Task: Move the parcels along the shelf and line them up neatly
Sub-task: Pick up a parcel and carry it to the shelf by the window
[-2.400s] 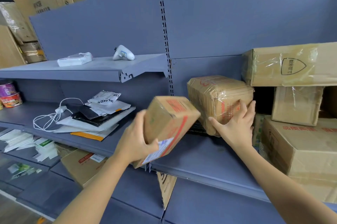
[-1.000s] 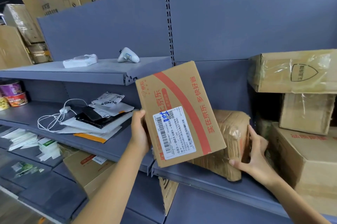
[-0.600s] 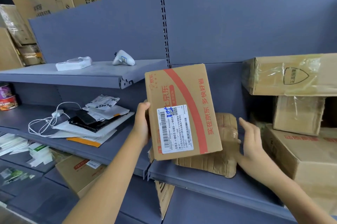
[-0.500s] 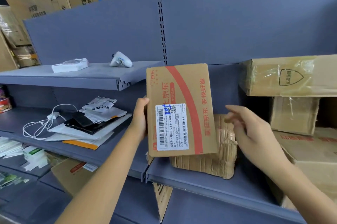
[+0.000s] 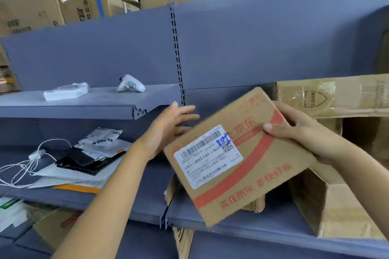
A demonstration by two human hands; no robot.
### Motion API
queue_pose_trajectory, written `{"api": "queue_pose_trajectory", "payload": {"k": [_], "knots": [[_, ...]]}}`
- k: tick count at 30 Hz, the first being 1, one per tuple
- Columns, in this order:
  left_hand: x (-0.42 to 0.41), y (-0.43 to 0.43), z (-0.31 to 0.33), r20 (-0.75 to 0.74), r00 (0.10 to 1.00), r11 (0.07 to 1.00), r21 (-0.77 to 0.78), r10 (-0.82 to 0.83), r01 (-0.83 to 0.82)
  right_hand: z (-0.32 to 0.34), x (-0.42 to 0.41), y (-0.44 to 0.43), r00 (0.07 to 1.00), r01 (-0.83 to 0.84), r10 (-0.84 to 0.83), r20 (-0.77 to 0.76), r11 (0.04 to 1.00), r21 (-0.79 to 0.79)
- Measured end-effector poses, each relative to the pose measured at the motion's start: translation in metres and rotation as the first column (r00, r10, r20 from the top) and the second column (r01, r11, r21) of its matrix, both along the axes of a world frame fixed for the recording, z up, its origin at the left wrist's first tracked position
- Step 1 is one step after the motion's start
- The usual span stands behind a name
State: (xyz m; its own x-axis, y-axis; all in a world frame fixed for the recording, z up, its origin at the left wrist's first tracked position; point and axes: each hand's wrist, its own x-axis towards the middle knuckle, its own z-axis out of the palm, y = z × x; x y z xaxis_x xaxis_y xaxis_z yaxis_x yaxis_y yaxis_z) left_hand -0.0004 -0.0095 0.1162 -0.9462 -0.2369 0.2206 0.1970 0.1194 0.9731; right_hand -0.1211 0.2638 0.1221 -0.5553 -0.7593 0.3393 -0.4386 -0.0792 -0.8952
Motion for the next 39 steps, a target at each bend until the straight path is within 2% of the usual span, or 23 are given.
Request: {"api": "queue_pose_trajectory", "payload": {"k": [3,5,12,17,21,24,27,32,35,39], "knots": [[-0.013,-0.009,-0.01,-0.066,0.971,0.969,0.113,0.229,-0.22,-0.018,-0.002,0.022,0.976,0.192,-0.16,0.146,0.952,-0.238],[-0.027,0.004,-0.02,-0.081,0.955,0.952,0.133,0.286,-0.274,-0.026,-0.001,0.031,0.952,0.289,-0.239,0.19,0.908,-0.305],[-0.05,0.067,-0.028,-0.219,0.908,0.927,0.205,0.356,-0.314,-0.036,0.011,0.082,0.917,0.396,-0.349,0.194,0.857,-0.33],[-0.049,0.125,-0.025,-0.298,0.896,0.943,0.058,0.329,-0.327,-0.039,0.019,0.145,0.873,0.485,-0.412,0.26,0.791,-0.373],[-0.06,0.206,-0.024,-0.34,0.916,0.973,-0.009,0.213,-0.229,-0.047,0.025,0.216,0.807,0.59,-0.493,0.327,0.705,-0.393],[-0.079,0.281,-0.032,-0.31,0.945,0.995,0.027,0.101,-0.098,-0.055,0.035,0.289,0.749,0.663,-0.57,0.338,0.651,-0.369],[-0.093,0.362,-0.044,-0.27,0.963,0.998,0.055,-0.009,0.024,-0.064,0.051,0.365,0.653,0.756,-0.672,0.349,0.557,-0.343],[-0.106,0.496,-0.074,-0.205,0.959,0.968,0.119,-0.195,0.222,-0.093,0.092,0.485,0.521,0.851,-0.74,0.425,0.412,-0.326],[-0.112,0.569,-0.09,-0.162,0.94,0.942,0.106,-0.301,0.32,-0.109,0.12,0.545,0.393,0.913,-0.792,0.467,0.278,-0.298],[-0.125,0.654,-0.099,-0.18,0.87,0.877,0.065,-0.459,0.476,-0.12,0.146,0.613,0.213,0.961,-0.85,0.481,0.094,-0.259]]}}
